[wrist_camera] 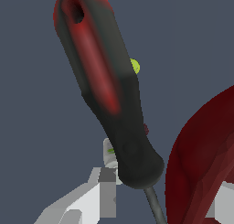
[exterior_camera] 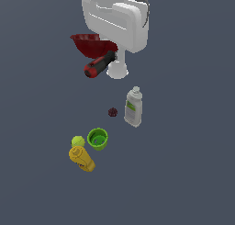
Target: Pick up a designated object from a clutter of objects.
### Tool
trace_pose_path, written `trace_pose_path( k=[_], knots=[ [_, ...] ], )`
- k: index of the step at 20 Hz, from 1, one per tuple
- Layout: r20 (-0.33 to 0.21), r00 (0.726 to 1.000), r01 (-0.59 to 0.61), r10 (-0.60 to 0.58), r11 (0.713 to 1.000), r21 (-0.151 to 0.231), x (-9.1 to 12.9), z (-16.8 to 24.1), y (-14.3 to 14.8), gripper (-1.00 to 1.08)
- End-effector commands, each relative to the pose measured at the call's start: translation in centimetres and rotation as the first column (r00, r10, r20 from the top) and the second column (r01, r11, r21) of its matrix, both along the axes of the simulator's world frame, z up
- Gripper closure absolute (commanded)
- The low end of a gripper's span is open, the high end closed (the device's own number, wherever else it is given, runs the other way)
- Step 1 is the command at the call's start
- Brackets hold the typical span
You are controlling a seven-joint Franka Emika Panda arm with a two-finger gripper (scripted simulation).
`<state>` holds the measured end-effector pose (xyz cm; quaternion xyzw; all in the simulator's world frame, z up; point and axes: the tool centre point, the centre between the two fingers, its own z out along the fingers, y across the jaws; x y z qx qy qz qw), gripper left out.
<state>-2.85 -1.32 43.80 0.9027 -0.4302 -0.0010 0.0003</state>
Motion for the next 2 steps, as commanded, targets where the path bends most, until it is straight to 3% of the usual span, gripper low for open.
trace_pose_path(
  k=[1,2],
  knots=[
    [0.002,1.000,-0.001,0.001,1.000,0.000,-0.06,0.49,-0.09,1.08],
    [0.002,1.000,-0.001,0.001,1.000,0.000,-0.06,0.52,-0.10,1.08]
  ],
)
